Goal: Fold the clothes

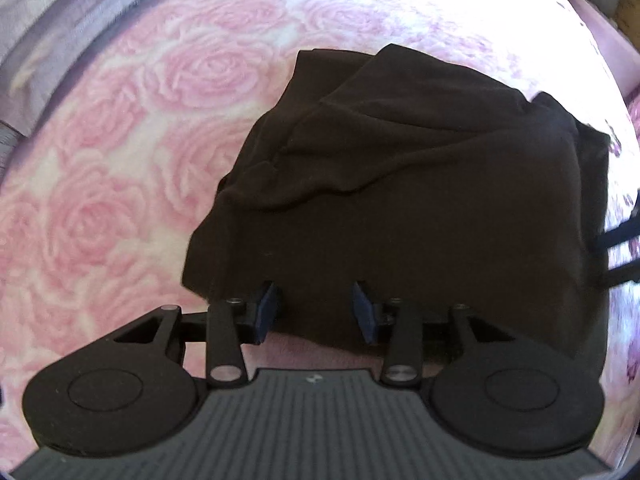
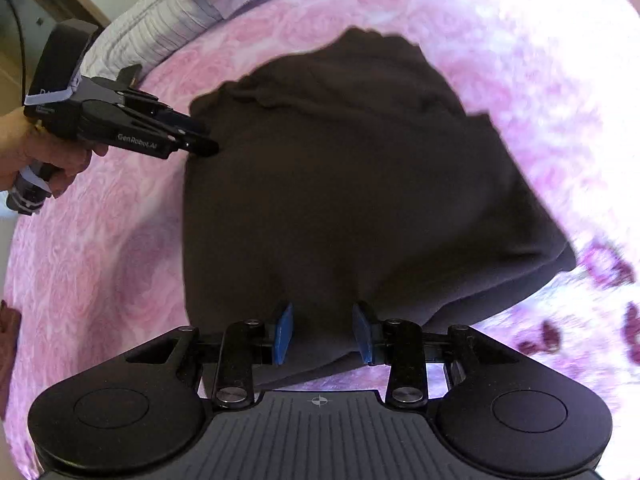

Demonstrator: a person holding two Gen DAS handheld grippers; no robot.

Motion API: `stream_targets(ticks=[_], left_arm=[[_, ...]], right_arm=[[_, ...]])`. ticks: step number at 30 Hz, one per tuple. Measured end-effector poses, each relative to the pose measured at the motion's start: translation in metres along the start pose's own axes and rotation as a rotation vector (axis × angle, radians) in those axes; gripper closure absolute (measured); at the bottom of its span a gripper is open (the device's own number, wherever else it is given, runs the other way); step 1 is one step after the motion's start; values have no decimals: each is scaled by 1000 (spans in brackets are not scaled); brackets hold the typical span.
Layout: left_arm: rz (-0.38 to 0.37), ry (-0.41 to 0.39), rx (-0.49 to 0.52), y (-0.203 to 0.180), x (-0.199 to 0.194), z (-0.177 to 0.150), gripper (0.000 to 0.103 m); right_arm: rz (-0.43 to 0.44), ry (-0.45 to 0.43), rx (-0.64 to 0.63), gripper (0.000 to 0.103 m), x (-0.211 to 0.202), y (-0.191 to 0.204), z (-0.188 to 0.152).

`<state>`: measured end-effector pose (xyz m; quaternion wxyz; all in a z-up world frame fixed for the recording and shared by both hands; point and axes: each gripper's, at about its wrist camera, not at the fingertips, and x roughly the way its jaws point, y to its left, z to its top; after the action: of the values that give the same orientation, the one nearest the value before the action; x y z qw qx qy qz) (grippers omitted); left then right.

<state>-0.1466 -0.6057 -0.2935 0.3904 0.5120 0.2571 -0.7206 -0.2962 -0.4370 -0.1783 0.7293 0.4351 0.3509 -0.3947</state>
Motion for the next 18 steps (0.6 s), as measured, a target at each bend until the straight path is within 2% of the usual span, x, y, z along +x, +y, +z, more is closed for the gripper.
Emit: stream_targets(ticks=[2, 4, 8, 10, 14, 15, 16, 18], left_arm=[[5, 1, 14, -6, -8, -5, 67], [13, 2, 29, -11, -12, -11, 67], [26, -2, 59, -20, -24, -27, 67], [25, -19, 94, -24, -36, -37, 67], [34, -61, 184, -25, -62, -60, 65], [50, -71, 223, -26, -69, -66, 63], [67, -82, 268, -27, -75, -71, 61], [106, -108, 390, -31, -86, -83, 54]], right_arm=[[22, -34, -33, 66, -7, 11, 3], [52, -25, -55, 66, 1, 23, 4], [12, 134, -49, 66, 38, 34, -3], [-15, 96, -7, 66, 30, 37, -7], [-99, 57, -23, 65, 16, 60, -17], [-132, 42, -25, 59, 11, 68, -21], [-166, 26, -27, 46, 7, 76, -24], [-227, -10, -62, 37, -3, 95, -34]])
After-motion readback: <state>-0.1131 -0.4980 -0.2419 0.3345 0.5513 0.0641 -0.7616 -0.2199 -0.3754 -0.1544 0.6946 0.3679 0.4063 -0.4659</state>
